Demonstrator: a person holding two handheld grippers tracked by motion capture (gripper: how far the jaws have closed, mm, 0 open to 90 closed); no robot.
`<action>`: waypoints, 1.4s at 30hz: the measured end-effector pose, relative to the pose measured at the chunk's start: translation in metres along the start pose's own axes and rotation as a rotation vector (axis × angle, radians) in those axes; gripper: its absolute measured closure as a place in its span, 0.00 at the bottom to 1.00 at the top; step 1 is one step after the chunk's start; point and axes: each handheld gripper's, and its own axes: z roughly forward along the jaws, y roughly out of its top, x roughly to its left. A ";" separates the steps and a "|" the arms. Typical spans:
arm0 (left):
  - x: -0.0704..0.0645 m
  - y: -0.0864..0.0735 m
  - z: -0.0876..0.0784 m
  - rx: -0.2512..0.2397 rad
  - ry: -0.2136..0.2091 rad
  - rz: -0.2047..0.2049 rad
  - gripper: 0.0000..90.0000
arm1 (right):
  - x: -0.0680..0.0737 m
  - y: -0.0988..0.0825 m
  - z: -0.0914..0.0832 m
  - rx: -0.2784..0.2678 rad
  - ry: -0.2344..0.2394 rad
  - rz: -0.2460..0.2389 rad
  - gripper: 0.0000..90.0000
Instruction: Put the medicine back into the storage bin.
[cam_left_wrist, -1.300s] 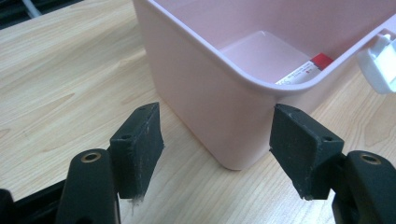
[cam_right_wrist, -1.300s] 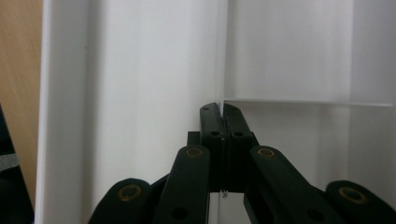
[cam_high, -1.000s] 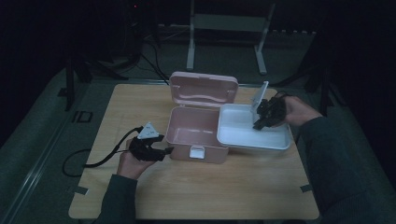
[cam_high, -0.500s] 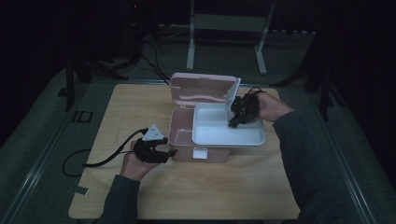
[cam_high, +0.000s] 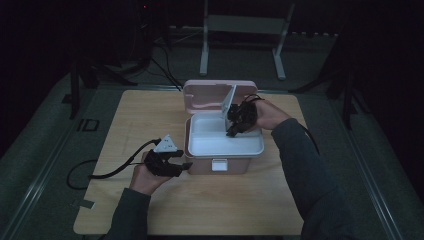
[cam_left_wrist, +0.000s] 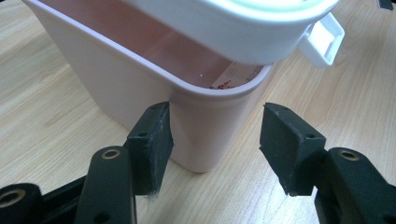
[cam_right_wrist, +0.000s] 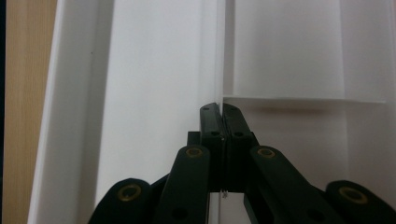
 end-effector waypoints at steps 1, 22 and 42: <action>0.000 0.000 0.000 -0.002 0.000 0.000 0.48 | -0.002 0.002 0.002 -0.006 -0.003 -0.003 1.00; -0.003 0.001 0.002 0.004 0.004 -0.003 0.47 | -0.011 0.012 0.023 0.019 0.000 0.007 0.99; -0.005 0.003 0.002 0.014 0.000 0.003 0.47 | -0.010 0.014 0.035 0.070 -0.017 0.008 0.97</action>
